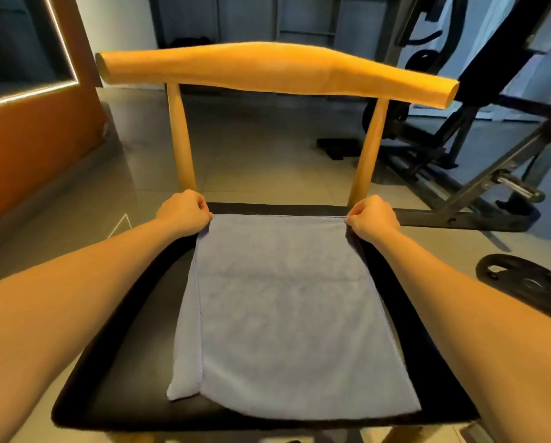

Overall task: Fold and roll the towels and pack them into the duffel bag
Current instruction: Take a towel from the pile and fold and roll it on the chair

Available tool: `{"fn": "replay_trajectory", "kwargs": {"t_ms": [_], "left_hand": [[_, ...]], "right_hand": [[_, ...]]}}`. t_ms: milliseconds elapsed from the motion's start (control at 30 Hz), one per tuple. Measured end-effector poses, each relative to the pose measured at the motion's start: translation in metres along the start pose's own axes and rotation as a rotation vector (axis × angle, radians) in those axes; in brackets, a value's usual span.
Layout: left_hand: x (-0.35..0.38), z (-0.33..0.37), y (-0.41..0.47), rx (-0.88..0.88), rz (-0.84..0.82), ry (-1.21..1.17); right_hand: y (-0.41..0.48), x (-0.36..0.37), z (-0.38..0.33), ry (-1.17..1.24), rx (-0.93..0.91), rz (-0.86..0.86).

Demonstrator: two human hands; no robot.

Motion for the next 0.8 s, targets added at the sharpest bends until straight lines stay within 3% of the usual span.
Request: {"fn": "replay_trajectory", "kwargs": {"t_ms": [233, 533, 667, 800], "left_hand": [[-0.005, 0.015, -0.03, 0.013, 0.094, 0.002], [-0.002, 0.037, -0.176, 0.131, -0.039, -0.135], [0.008, 0.033, -0.235, 0.116, -0.057, -0.094], [0.022, 0.021, -0.279, 0.118, 0.012, -0.019]], "right_hand": [[-0.023, -0.015, -0.008, 0.05, -0.024, -0.121], [-0.179, -0.034, 0.01, 0.058, 0.011, -0.403], [-0.237, -0.028, 0.03, -0.026, 0.045, -0.407], [-0.267, -0.019, 0.046, 0.037, 0.077, -0.414]]}}
Point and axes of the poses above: each hand's wrist, its own y-axis towards the middle knuckle, its own x-axis out of the palm, z = x × y, the point moved 4 cm from there along y, towards the middle knuckle, and after that the axes turned 11 degrees about -z, right-handed, at the moved point
